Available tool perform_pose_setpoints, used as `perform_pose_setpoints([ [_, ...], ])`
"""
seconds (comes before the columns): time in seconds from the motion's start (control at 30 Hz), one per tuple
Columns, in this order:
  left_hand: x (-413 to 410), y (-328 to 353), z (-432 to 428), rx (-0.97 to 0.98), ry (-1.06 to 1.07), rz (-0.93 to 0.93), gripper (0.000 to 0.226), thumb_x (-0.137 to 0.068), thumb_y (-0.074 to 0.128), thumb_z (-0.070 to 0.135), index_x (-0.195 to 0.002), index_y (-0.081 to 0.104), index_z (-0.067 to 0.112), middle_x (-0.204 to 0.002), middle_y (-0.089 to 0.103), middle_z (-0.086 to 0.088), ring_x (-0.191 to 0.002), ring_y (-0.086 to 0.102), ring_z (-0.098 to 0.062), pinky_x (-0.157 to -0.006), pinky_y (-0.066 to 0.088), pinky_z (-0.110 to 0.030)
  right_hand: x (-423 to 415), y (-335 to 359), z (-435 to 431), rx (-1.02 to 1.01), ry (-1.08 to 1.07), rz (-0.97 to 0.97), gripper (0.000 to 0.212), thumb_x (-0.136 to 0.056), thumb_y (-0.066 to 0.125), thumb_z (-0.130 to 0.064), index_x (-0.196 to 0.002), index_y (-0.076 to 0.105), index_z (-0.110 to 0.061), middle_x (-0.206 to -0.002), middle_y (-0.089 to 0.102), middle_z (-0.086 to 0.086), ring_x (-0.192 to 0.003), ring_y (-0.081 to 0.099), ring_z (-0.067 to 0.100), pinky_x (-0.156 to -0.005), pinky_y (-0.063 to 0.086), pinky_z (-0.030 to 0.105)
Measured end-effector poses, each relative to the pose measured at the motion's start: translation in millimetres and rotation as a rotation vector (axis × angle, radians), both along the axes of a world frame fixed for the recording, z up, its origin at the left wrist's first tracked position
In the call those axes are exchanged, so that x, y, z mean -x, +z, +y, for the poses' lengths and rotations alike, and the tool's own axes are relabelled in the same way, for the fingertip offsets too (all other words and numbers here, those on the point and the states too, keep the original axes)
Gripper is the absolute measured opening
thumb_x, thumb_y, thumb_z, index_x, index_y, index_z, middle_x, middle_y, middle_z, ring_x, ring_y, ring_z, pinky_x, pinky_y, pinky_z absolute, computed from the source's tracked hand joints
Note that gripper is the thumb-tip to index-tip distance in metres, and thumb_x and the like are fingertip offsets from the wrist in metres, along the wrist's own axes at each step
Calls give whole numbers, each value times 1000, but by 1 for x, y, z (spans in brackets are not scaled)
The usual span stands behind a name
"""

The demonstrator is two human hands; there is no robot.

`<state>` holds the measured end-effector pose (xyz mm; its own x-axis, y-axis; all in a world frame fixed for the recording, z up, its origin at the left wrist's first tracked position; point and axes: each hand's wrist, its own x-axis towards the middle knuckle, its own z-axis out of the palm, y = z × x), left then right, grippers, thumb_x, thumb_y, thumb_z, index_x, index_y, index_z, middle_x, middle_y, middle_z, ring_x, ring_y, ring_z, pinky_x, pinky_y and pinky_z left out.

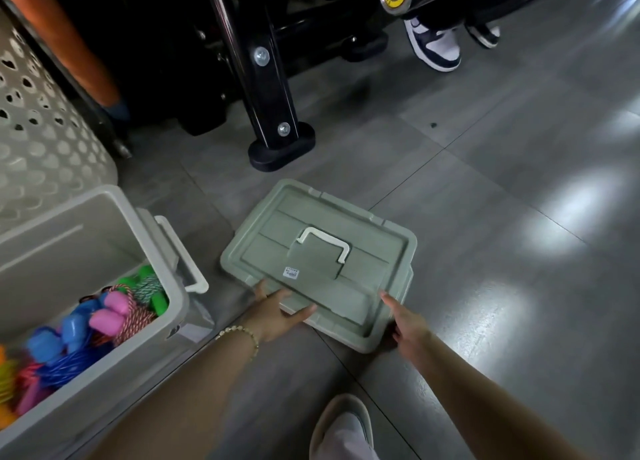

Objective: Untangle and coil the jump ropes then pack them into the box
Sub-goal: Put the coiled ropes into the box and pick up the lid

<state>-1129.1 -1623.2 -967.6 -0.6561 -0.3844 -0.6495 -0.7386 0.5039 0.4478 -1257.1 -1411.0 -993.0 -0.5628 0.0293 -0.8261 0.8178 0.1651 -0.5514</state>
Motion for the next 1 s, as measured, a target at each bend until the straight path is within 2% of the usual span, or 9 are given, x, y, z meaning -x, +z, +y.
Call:
perform_pose_setpoints([
  [0.07,-1,3,1,-16,-2,35,58,-80,56,66,-124,54,28,-152,8,-3,-133,37,-17,-106,27,-21,-1,3,3,7,16,35,66,-76,76,-33,-123,51,6,-124,58,19,-102,54,26,-104,40,38],
  [0.17,3,9,7,-64,29,70,51,-83,54,62,-116,59,24,-134,26,0,-121,45,-13,-104,29,-19,-6,12,7,111,0,75,64,-67,80,-32,-116,58,3,-113,66,19,-95,65,30,-92,51,45],
  [0.3,11,32,12,-47,88,116,75,-77,50,74,-133,41,24,-141,22,0,-127,43,-22,-111,33,-37,-3,38,7,277,-116,158,44,-81,70,-12,-120,56,1,-115,64,19,-92,66,31,-67,59,36],
  [0.4,11,61,12,-10,131,179,89,-80,49,71,-148,20,22,-154,9,1,-139,29,-26,-114,27,-44,2,72,16,314,-146,243,27,-84,67,-10,-109,58,-6,-111,63,17,-81,64,23,-54,58,30],
  [0.53,6,112,5,81,101,289,94,-82,47,69,-151,9,20,-157,4,2,-144,13,-28,-117,21,-44,5,118,46,337,-147,311,22,-86,65,-17,-105,58,-12,-110,64,14,-78,64,20,-59,58,34],
  [0.67,-5,167,-9,235,149,433,91,-83,51,65,-150,9,20,-157,5,-1,-144,9,-25,-118,18,-43,-1,170,56,386,-73,352,34,-87,63,-21,-118,56,-8,-80,73,0,-64,70,14,-51,58,30],
  [0.8,-35,220,-39,432,266,460,98,-81,53,67,-151,7,19,-160,1,-4,-146,3,-27,-119,8,-42,-13,219,40,456,70,339,44,-87,64,-25,-127,55,-9,-114,67,13,-95,67,27,-67,60,42],
  [0.9,-83,249,-81,361,420,453,102,-78,60,64,-151,7,16,-157,10,-10,-143,20,-31,-115,24,-43,-29,253,10,463,203,341,41,-84,66,-28,-120,59,-10,-113,68,14,-97,67,28,-64,60,38],
  [1.0,-144,269,-113,205,615,523,84,-84,65,48,-143,23,5,-137,44,-15,-121,47,-31,-95,42,-36,-52,279,-34,498,379,358,33,-86,64,-28,-112,64,-8,-102,72,10,-86,71,22,-61,58,31],
])
